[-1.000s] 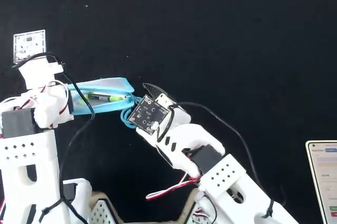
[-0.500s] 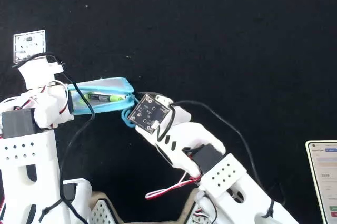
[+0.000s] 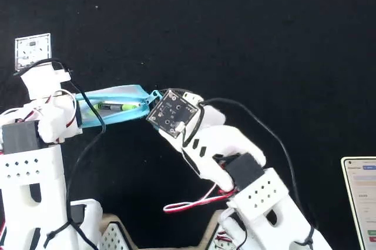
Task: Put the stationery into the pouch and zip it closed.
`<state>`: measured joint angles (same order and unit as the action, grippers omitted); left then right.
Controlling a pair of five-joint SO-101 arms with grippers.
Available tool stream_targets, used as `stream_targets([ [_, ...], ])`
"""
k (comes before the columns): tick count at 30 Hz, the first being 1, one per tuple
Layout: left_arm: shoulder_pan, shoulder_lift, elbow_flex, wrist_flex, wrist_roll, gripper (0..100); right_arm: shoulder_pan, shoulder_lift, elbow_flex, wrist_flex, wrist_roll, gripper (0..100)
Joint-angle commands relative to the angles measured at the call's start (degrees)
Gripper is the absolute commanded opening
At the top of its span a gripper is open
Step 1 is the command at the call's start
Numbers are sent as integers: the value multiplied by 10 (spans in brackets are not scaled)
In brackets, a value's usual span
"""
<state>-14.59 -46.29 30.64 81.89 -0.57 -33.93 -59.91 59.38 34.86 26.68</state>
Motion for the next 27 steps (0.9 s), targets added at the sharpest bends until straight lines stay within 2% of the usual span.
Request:
stream_targets([
  [1,-3,4,14,-8,0,30,11,-14,-52,23,27,11],
  [7,-3,4,15,-8,0,30,12,-16,-56,25,64,11],
  [14,-3,4,13,-8,0,30,12,-17,-64,28,63,11],
  [21,-4,4,9,-8,1,30,12,-14,-148,102,66,11],
  [27,-8,3,0,-4,-2,30,12,-12,-131,103,63,11],
])
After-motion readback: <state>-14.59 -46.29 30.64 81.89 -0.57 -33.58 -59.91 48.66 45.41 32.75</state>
